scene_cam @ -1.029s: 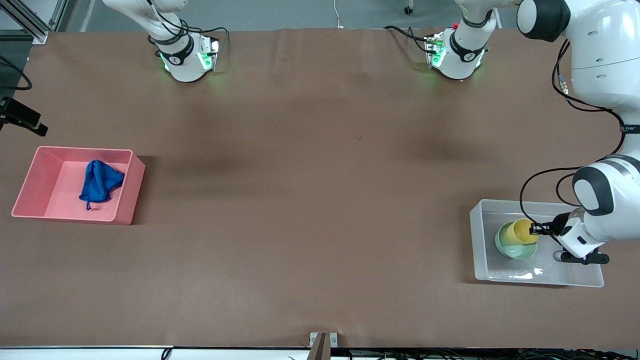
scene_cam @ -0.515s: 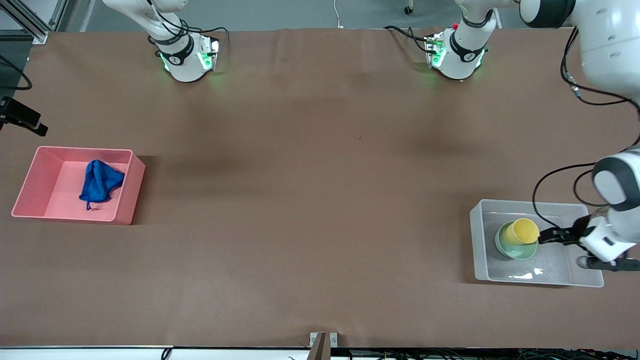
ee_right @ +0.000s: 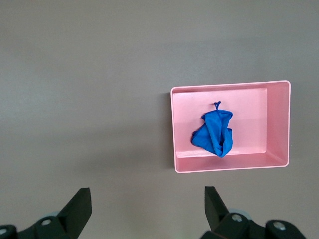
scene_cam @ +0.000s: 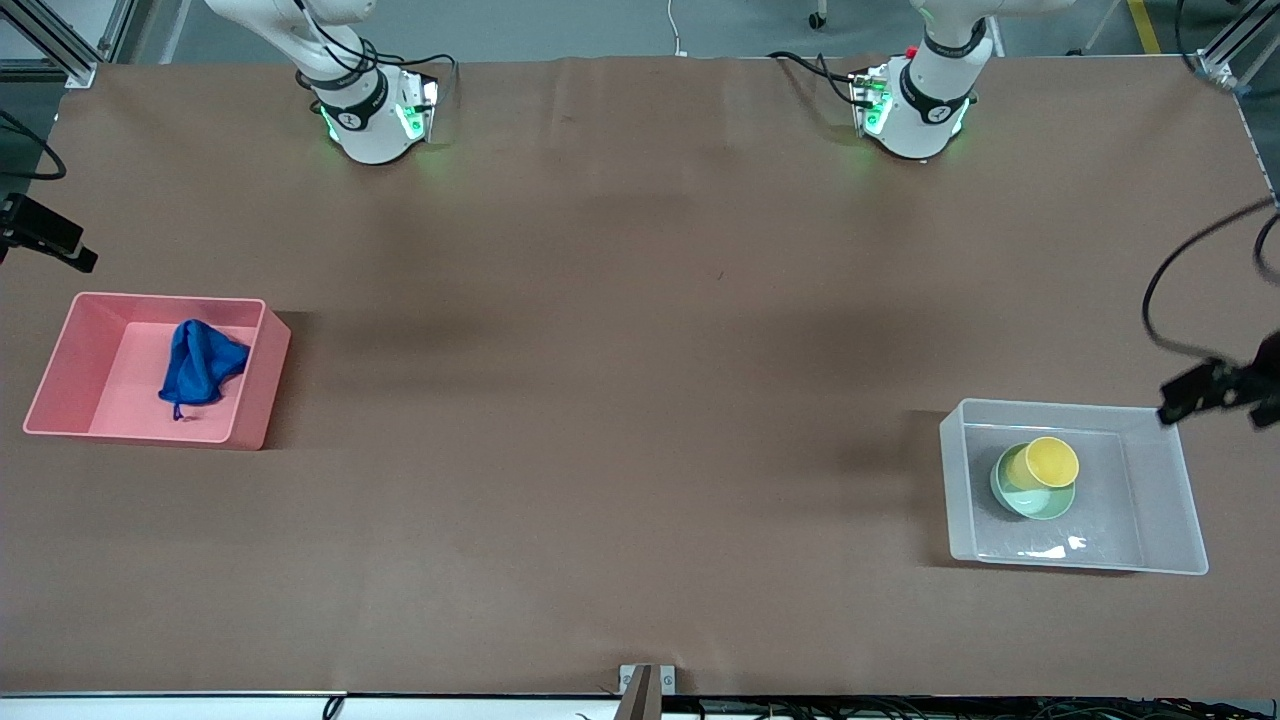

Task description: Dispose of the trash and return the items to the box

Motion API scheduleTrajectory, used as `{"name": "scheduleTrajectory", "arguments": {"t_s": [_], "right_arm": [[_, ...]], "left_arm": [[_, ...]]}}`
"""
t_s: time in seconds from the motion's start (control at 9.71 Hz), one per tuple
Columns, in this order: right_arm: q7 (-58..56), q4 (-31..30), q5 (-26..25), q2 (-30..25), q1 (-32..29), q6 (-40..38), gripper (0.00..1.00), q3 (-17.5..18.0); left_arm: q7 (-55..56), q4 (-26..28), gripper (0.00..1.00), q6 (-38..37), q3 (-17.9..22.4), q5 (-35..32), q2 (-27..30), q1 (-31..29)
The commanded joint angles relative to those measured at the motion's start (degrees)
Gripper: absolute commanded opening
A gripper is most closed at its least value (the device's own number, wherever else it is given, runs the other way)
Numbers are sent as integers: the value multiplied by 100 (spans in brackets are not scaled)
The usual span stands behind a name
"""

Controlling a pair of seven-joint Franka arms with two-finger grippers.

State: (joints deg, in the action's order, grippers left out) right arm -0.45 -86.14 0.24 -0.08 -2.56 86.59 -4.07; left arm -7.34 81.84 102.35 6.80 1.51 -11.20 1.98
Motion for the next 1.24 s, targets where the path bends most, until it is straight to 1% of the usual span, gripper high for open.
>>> {"name": "scheduleTrajectory", "arguments": {"t_s": [0.0,0.21,0.31,0.41,0.51,0.62,0.82,1.13], "right_arm": [[-43,27,-103,-18,-8,-2,100,47],[-43,36,-112,-18,1,-2,100,47],[-43,27,-129,-18,-17,-2,100,47],[-43,27,-129,-18,-8,-2,100,56],[-43,27,-129,-18,-8,-2,100,56],[-34,27,-138,-18,-8,7,100,56],[-34,27,-138,-18,-8,7,100,56],[-34,27,-138,-18,-17,16,100,47]], "left_arm": [[145,465,100,-721,-327,-99,819,-111],[339,421,100,-1434,-548,-125,1416,-154],[313,368,100,-1516,-601,-134,1489,-233],[312,72,100,-1708,-575,-108,1455,-242],[347,-148,100,-1910,-566,-108,1237,-260],[348,-238,100,-1947,-575,-81,1147,-251],[348,-212,100,-2000,-549,67,1138,-251],[365,-81,100,-1982,-566,24,1068,-225]]}}
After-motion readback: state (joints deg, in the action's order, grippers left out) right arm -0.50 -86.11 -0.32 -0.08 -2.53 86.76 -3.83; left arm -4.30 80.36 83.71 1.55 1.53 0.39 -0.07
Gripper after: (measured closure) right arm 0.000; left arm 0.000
